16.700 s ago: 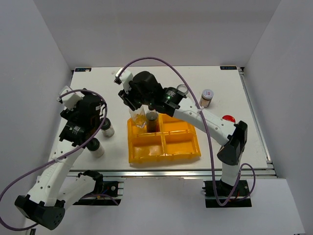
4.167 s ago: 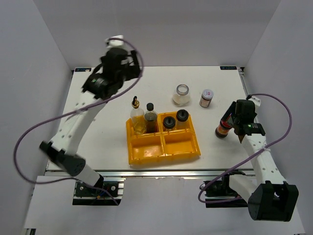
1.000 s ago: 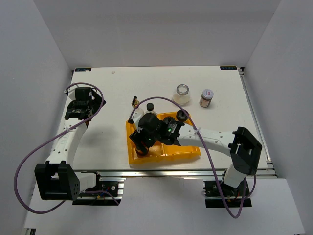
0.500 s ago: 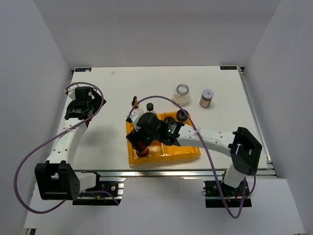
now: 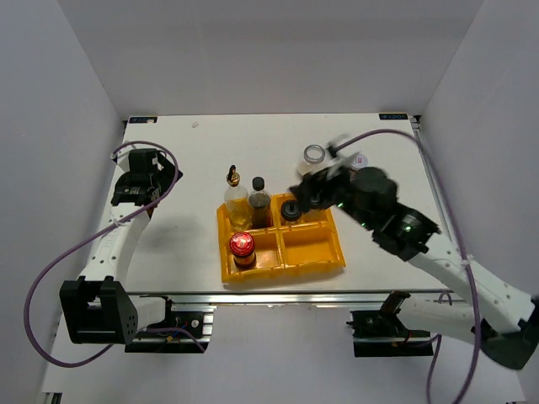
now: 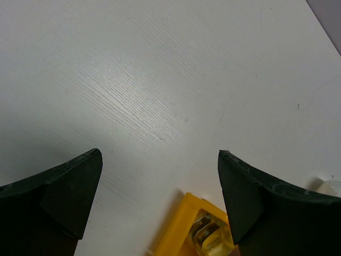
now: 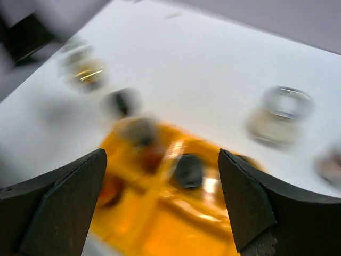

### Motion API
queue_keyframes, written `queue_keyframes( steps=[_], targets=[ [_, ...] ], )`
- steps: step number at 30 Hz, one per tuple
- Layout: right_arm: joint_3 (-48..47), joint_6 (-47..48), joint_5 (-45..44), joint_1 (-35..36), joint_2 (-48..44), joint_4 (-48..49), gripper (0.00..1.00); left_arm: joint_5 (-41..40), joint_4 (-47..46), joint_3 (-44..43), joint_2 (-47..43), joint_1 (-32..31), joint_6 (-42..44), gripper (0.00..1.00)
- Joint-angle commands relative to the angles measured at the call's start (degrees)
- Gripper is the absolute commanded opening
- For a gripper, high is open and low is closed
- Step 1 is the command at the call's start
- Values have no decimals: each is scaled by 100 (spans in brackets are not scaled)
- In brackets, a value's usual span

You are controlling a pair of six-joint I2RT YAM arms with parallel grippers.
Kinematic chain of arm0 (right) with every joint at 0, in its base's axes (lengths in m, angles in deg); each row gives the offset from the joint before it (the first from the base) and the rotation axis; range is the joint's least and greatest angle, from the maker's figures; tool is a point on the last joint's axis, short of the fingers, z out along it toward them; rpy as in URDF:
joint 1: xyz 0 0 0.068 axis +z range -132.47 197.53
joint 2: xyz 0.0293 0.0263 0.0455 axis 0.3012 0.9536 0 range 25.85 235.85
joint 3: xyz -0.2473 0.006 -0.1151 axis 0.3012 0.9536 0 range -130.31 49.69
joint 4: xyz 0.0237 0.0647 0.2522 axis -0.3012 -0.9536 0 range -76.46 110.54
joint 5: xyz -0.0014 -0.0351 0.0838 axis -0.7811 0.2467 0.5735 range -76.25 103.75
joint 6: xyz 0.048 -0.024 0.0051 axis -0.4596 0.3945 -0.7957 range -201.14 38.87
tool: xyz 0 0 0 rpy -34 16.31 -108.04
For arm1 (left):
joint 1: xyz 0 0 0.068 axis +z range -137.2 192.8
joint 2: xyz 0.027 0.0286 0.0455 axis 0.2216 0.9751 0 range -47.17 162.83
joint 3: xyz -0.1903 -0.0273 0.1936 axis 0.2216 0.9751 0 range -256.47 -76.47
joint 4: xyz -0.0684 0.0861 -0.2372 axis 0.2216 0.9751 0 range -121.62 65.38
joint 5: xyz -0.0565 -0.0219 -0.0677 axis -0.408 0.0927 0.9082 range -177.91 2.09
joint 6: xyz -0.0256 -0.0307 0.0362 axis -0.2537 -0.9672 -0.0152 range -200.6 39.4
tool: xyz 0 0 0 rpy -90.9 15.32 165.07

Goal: Organize the condiment bottles

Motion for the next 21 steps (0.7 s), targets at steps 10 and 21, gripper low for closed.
queue_keyframes(
  steps=[10,21],
  targets=[
    [-159,-486,128,-4531,1678,-310,89,-60,-80,-255,58,69,96,98],
    [-1996,-344,-81,-4540,4340,-467,89,-253,-90,-308,330,69,122,98]
  ],
)
